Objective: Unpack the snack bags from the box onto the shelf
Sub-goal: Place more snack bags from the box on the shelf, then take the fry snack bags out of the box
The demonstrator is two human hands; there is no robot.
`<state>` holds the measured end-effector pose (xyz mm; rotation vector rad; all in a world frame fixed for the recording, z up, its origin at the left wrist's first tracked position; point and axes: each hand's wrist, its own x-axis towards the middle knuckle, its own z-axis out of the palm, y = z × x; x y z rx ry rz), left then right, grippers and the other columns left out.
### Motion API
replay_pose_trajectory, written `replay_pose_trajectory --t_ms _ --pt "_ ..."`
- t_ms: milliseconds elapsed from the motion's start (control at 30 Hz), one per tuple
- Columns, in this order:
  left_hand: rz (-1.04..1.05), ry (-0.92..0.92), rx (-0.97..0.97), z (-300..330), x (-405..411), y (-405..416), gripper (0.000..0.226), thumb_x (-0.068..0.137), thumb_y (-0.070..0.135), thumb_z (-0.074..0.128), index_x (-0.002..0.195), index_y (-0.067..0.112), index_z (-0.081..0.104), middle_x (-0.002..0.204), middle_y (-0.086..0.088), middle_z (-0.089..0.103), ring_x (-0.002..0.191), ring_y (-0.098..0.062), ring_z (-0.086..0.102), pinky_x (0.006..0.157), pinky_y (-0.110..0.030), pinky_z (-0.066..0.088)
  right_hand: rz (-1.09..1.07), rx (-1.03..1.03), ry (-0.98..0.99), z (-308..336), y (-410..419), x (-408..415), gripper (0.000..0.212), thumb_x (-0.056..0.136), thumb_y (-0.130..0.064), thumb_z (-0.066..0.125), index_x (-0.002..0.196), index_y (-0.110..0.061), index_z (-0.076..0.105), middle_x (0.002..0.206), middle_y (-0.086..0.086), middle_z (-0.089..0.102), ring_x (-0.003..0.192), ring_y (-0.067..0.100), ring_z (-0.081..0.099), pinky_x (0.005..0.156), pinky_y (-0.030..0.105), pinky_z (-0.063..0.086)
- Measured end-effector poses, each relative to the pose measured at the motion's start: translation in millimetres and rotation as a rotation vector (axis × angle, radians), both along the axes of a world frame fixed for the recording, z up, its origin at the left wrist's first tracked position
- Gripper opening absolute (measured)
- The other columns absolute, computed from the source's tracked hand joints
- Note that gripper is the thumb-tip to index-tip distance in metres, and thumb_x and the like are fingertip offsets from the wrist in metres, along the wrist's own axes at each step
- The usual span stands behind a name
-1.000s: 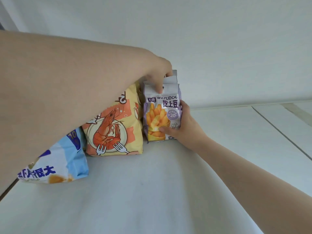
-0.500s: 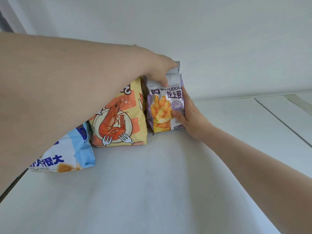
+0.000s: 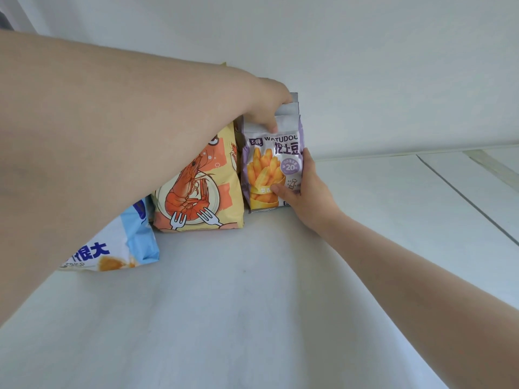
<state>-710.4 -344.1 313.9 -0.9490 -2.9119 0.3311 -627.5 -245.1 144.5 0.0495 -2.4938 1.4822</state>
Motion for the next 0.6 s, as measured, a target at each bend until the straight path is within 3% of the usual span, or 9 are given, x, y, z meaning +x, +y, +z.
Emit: replay_pose_trajectory --t_ms 67,167,233,300,367,433,500,600 --pt "0.007 -0.011 0.005 0 2 0 0.058 0.090 0.022 0.065 0.138 0.004 0.038 0.137 -0.014 0.046 0.122 -0.032 0.044 0.087 -0.034 0.034 -0.005 -0.003 -0.007 2 0 2 0.096 0.089 -0.030 0.070 0.157 -0.022 0.003 0.144 0.000 0.051 0.114 0.027 0.059 0.093 0.030 0.044" --pt "0.019 -0.027 0.040 2 6 -2 0.065 0.090 0.019 0.065 0.144 0.008 0.032 0.144 -0.012 0.041 0.127 -0.031 0.042 0.095 -0.034 0.034 -0.012 0.009 -0.019 7 -1 7 0.094 0.091 -0.028 0.068 0.157 -0.020 0.001 0.144 -0.004 0.048 0.084 0.011 0.058 0.074 0.015 0.037" --pt "0.009 -0.042 0.080 4 10 -3 0.069 0.090 0.016 0.064 0.148 0.012 0.027 0.146 -0.010 0.040 0.129 -0.030 0.041 0.098 -0.034 0.034 -0.024 0.013 -0.034 11 0 13 0.093 0.092 -0.029 0.066 0.156 -0.018 -0.001 0.146 -0.002 0.046 0.082 0.008 0.053 0.066 0.010 0.034" --pt "0.000 -0.053 0.109 6 14 -4 0.071 0.089 0.015 0.064 0.149 0.014 0.025 0.146 -0.009 0.041 0.128 -0.029 0.043 0.098 -0.034 0.036 -0.039 0.034 -0.065 17 2 20 0.094 0.093 -0.033 0.065 0.156 -0.017 -0.002 0.146 0.004 0.046 0.082 0.005 0.053 0.068 0.011 0.034" --pt "-0.002 -0.038 0.123 9 20 -7 0.071 0.089 0.014 0.065 0.149 0.014 0.026 0.144 -0.011 0.042 0.126 -0.030 0.044 0.098 -0.035 0.036 -0.057 0.056 -0.099 26 3 31 0.093 0.093 -0.036 0.063 0.157 -0.016 -0.002 0.152 0.005 0.041 0.103 0.011 0.057 0.081 0.017 0.034" --pt "-0.006 0.006 0.154 15 30 -12 0.070 0.089 0.012 0.065 0.148 0.012 0.028 0.143 -0.014 0.041 0.128 -0.031 0.042 0.101 -0.037 0.036 -0.074 0.098 -0.111 35 6 46 0.089 0.095 -0.037 0.060 0.157 -0.014 0.000 0.159 0.005 0.030 0.136 0.023 0.042 0.097 0.025 0.034" --pt "-0.012 0.029 0.215 20 45 -16 0.064 0.089 0.009 0.063 0.145 0.013 0.033 0.142 -0.014 0.042 0.128 -0.031 0.042 0.102 -0.038 0.036 -0.087 0.141 -0.112 44 7 65 0.082 0.097 -0.038 0.056 0.156 -0.011 0.005 0.161 0.005 0.024 0.145 0.023 0.030 0.107 0.029 0.030" --pt "-0.066 0.007 0.306 14 88 -20 0.052 0.088 0.006 0.056 0.138 0.015 0.044 0.136 -0.008 0.048 0.126 -0.027 0.046 0.101 -0.037 0.039 -0.146 0.190 -0.112 57 7 102 0.071 0.098 -0.038 0.055 0.154 -0.011 0.020 0.157 0.006 0.033 0.142 0.022 0.034 0.107 0.031 0.032"
